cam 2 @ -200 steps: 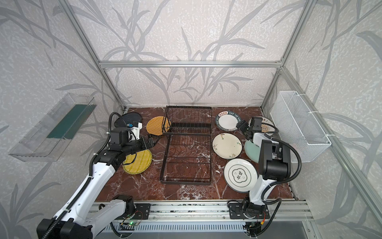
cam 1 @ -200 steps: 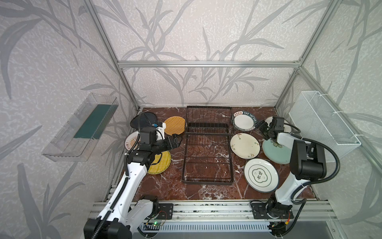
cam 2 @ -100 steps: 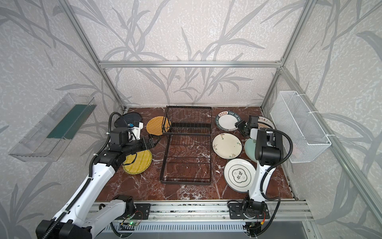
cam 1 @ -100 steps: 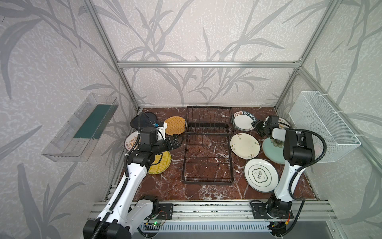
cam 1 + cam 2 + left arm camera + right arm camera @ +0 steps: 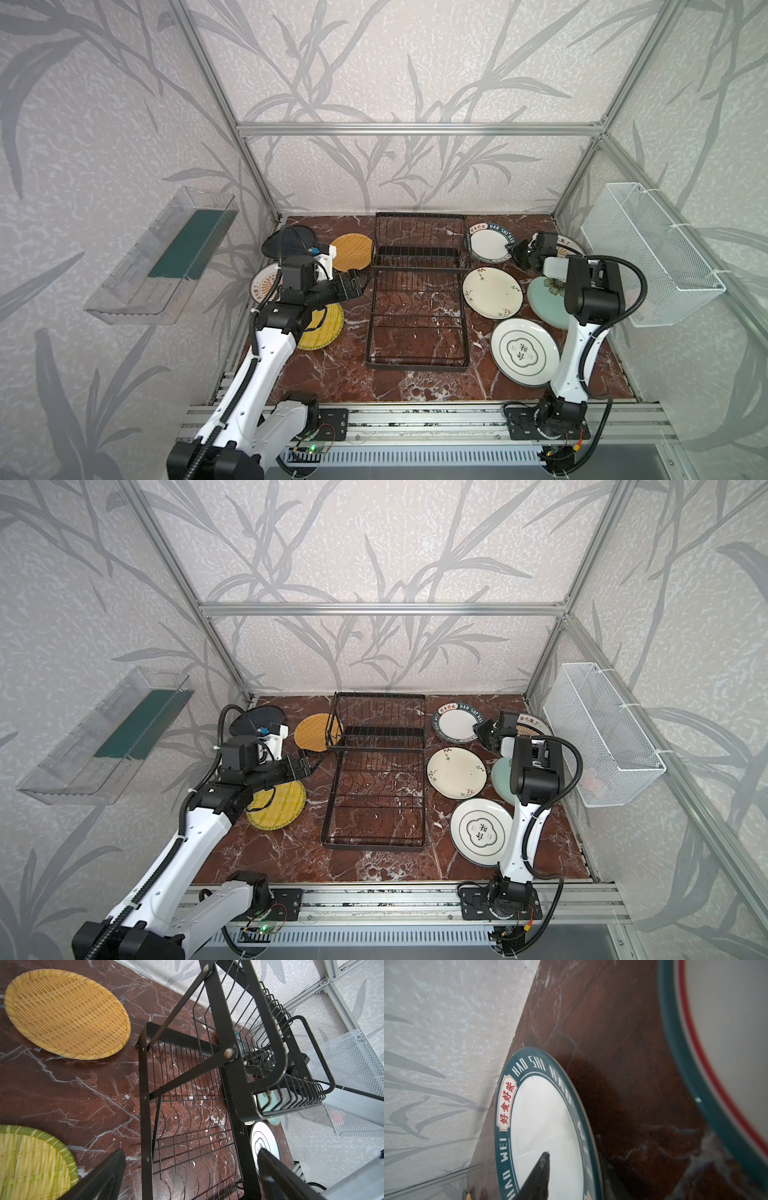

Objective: Load plates into a dish rack
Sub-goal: Pick up the plate from the top-right of the table.

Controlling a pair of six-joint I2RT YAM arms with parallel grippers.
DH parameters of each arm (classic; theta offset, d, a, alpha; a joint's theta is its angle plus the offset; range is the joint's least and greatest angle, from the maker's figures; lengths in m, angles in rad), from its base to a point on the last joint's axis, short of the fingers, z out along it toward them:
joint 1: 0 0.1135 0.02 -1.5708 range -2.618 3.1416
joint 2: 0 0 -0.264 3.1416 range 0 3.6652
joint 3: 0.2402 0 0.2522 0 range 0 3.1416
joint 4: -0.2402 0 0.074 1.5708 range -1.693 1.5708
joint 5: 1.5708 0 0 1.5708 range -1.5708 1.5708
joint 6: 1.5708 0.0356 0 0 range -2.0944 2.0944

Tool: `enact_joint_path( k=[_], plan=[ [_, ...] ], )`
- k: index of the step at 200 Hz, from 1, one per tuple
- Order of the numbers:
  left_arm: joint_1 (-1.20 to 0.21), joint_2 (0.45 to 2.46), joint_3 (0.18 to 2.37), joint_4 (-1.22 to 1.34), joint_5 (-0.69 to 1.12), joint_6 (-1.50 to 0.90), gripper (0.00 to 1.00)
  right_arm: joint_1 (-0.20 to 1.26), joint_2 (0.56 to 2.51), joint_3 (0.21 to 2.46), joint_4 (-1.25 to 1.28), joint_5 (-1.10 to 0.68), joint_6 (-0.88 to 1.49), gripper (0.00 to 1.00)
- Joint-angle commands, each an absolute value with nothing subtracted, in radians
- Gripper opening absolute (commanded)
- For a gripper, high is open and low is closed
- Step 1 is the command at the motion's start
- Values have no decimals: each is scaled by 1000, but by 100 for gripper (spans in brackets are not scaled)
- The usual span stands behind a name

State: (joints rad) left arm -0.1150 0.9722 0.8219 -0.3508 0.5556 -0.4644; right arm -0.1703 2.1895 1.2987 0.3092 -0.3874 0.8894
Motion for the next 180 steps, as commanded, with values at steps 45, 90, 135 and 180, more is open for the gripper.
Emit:
enact_joint_path(
  k=[45,90,135,180],
  plan=[
    [-117,948,813,-333,574,-459,98,-171,2241,1276,340,-403,944,11],
    [-108,945,816,-348,543,-451,98,-170,2161,1281,310,-380,978,0],
    [-95,921,838,-408,386,-434,99,-170,1952,1293,153,-310,1000,0],
    [-96,868,882,-442,167,-453,99,-171,1735,1367,-48,-254,1015,0]
  ],
)
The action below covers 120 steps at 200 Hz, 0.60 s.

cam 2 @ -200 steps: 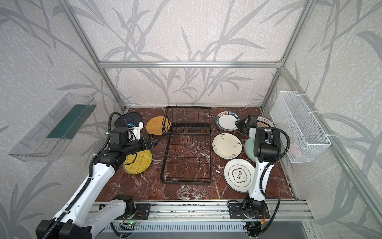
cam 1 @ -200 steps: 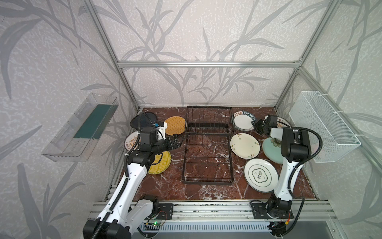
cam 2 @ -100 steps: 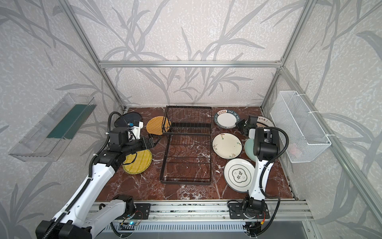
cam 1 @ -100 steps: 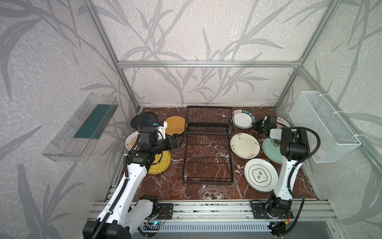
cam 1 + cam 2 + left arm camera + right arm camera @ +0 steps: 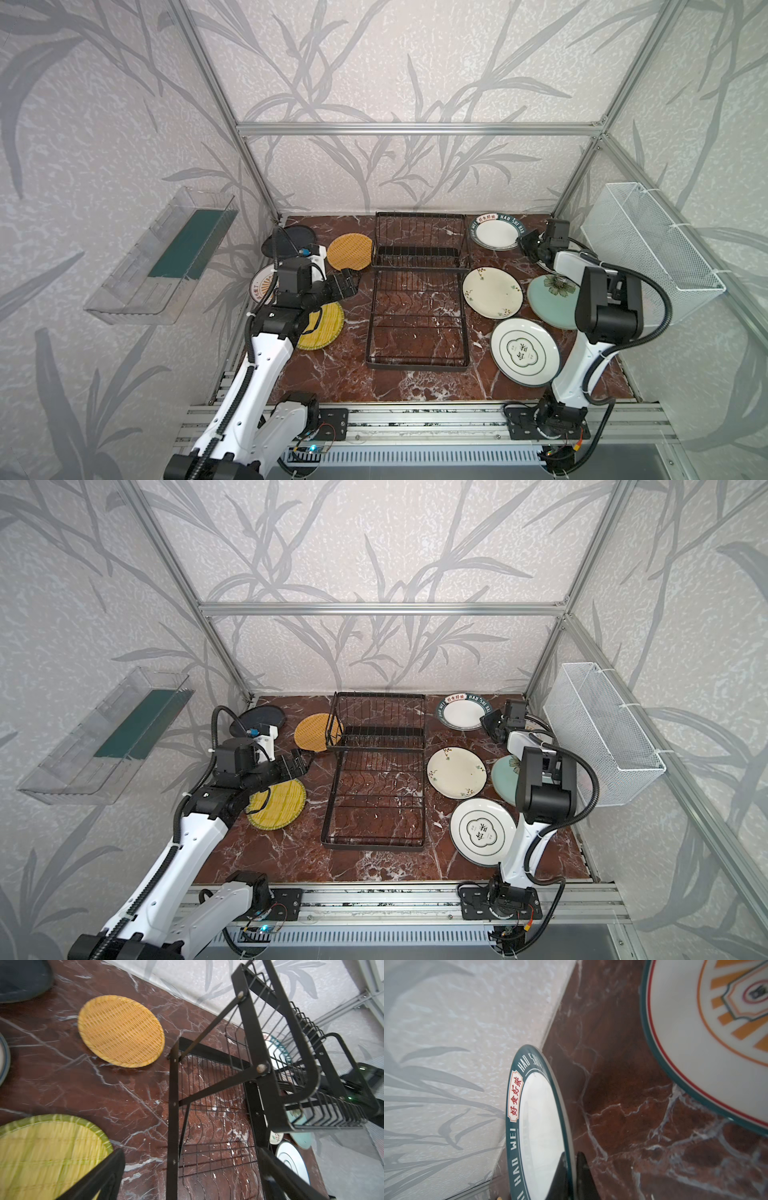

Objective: Load plates into a dish rack
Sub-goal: Pick up the plate from the top-right of the table.

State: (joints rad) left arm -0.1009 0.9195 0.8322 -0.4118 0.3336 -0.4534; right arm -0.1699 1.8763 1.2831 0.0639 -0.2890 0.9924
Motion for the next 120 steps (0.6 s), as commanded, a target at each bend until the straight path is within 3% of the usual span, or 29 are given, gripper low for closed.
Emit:
enact_joint_path(
  k=[1,32,85,120],
  plan=[
    [-96,866,884,-442,163,-454,99,-171,1733,1372,-56,-253,1015,0],
    [-95,867,1016,-478,87,-456,99,-164,1637,1516,-306,-268,1027,0],
    [-128,1000,1286,-445,203,-352,99,-40,1486,1746,-619,-132,1007,0],
    [-228,1078,1384,-358,230,-237,99,81,1477,1911,-769,-93,1011,0]
  ],
)
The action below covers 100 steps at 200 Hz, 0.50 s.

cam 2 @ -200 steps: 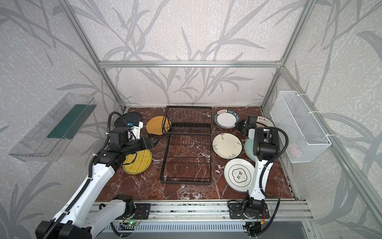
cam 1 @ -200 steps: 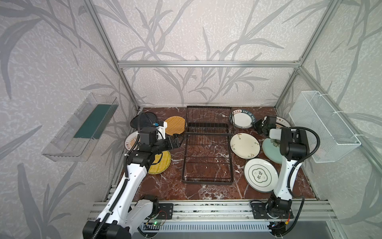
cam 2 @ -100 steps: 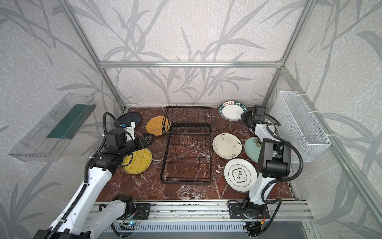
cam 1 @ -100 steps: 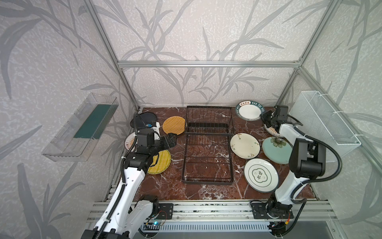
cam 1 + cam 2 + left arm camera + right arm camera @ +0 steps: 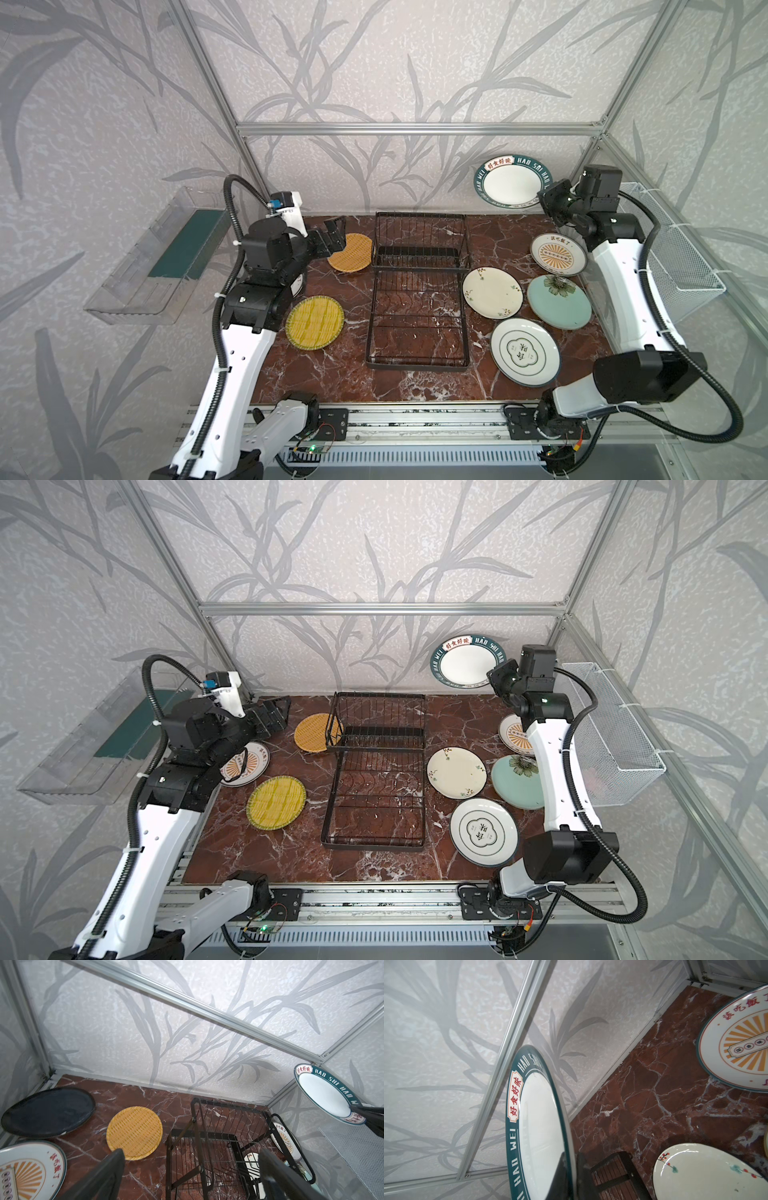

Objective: Load plates into a dish rack
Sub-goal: Pick up the plate from the top-right of the table, then place the plate on the dish rack.

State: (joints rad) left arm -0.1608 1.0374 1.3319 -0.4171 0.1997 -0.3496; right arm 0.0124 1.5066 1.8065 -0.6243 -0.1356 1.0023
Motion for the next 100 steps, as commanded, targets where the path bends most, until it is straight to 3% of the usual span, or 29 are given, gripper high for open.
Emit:
enact_joint_path(
  k=[1,45,83,100],
  plan=[
    [-232,1081,1386,-356,229,-232,99,85,1477,1916,-773,-91,1011,0],
    [-422,1172,1460,-288,158,53,99,242,1509,2074,-928,-25,1015,0],
    [-669,1248,1469,-246,60,606,99,312,1571,2185,-1018,0,1018,0],
    [-728,1302,1491,-238,22,749,99,345,1604,2234,-1055,12,1017,0]
  ],
)
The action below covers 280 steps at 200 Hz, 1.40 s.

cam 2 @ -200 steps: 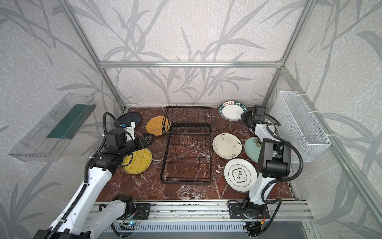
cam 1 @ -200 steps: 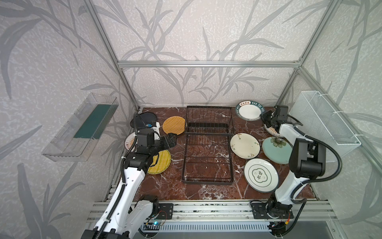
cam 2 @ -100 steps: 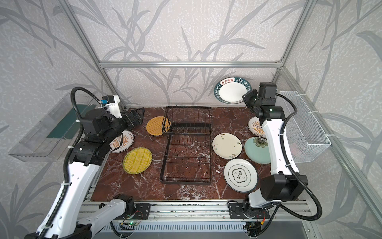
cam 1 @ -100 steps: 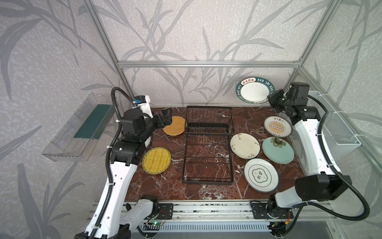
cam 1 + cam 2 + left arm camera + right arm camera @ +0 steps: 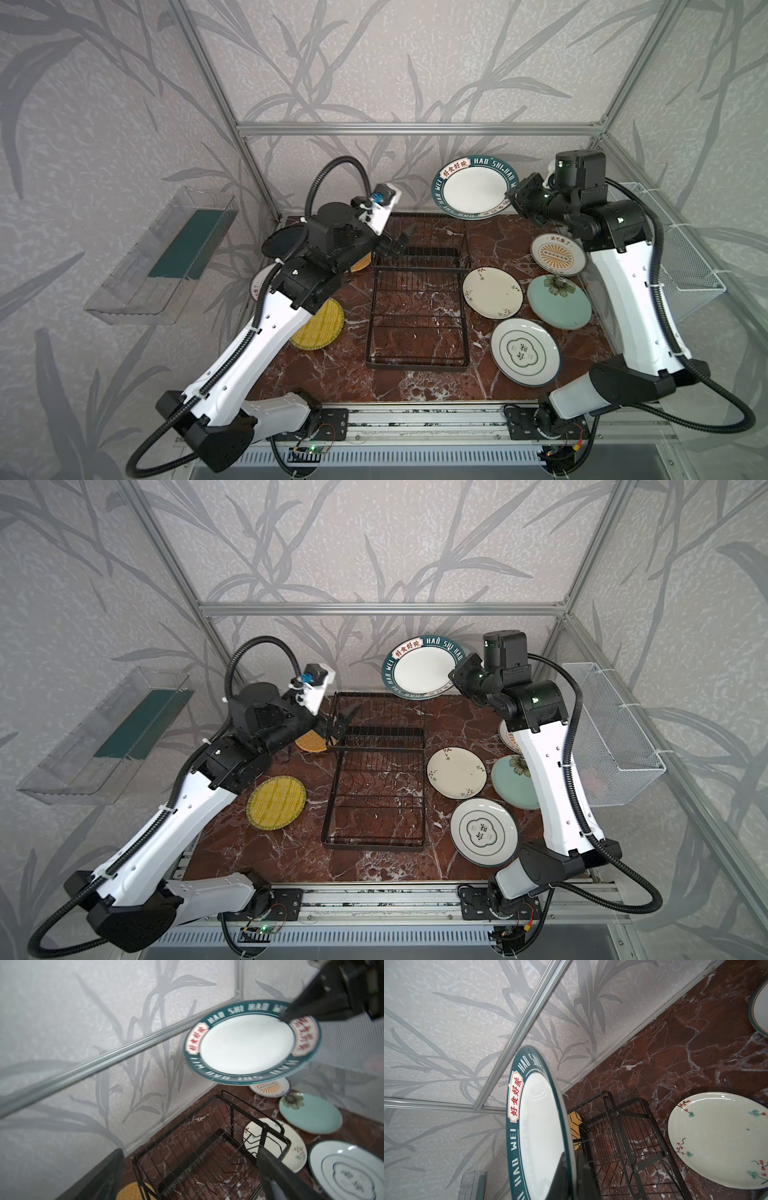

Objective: Load plates into a dish rack
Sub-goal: Place the plate on the dish rack.

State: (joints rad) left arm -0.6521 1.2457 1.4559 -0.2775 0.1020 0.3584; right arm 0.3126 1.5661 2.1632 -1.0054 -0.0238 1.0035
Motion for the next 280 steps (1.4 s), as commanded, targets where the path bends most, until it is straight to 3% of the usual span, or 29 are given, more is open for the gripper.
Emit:
enact_joint_path(
  k=[1,27,63,184,228,250,280],
  plan=[
    [-731,1306,1493,-238,20,755,99,346,1606,2238,-1056,12,1017,0],
    [-808,1373,1506,-185,-29,863,87,375,1644,2285,-1090,17,1017,0],
    [-862,1440,1503,-111,-82,929,63,396,1672,2312,-1117,14,1020,0],
    [-873,1583,1613,-126,-135,879,36,445,1669,2309,-1131,26,1028,0],
    [-879,1612,1635,-124,-165,875,16,461,1662,2308,-1131,39,1026,0],
    [-893,1610,1641,-112,-185,877,0,471,1658,2303,-1130,50,1024,0],
    [-914,1592,1623,-64,-217,884,0,481,1642,2275,-1111,69,1020,0]
  ],
)
